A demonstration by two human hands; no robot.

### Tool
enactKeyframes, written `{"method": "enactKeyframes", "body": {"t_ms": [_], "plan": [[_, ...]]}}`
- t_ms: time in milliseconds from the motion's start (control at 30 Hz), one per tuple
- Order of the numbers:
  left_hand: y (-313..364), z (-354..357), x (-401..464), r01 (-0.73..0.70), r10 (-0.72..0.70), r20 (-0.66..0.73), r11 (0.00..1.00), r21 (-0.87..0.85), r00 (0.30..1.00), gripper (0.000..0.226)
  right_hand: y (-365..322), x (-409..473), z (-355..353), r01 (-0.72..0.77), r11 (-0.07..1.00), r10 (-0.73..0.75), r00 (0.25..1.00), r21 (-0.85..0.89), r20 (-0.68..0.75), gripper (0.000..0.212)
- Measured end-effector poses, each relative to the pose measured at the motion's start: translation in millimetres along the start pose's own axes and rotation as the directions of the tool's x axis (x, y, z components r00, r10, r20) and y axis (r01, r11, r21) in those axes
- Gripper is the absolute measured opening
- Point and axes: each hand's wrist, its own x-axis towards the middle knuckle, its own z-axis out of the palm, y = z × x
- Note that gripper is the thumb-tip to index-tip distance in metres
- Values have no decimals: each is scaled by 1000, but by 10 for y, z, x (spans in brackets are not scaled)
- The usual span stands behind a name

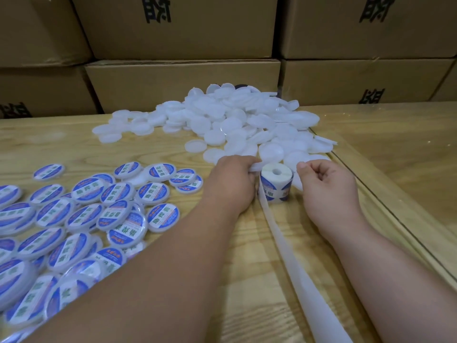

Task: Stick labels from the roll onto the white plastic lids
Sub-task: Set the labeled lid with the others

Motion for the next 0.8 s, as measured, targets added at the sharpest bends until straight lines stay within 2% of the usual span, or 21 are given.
{"method": "enactKeyframes", "body": {"t_ms": [167, 300, 400, 467, 533, 667, 800], "plan": [[16, -24, -223, -23, 23, -27, 999, 22, 999, 18, -86, -75, -40, 2, 1000, -1, 1000, -25, 24, 20], [-4, -62, -407, -41, 41, -59, 999, 1, 997, 18, -248, -221, -97, 13, 999, -14, 999, 37, 39, 26], [-3, -121, -501, 6, -9, -50, 998, -59, 999, 18, -392, -389, -114, 85, 996, -86, 983, 10, 160, 42], [3, -164, -576, 31, -40, -90, 995, -97, 995, 16, -455, -491, -98, 138, 990, -123, 956, -38, 265, 45], [-5, -221, -703, 62, -100, -171, 974, -218, 980, 19, -476, -554, -70, 134, 989, -102, 925, -62, 367, 34], [-48, -355, -955, 112, -266, -196, 816, -568, 944, 12, -498, -582, -45, 184, 973, -95, 874, -142, 476, 22], [-37, -399, -960, 123, -307, -170, 740, -661, 936, 10, -505, -576, -48, 242, 953, -126, 863, -181, 490, 21]]}}
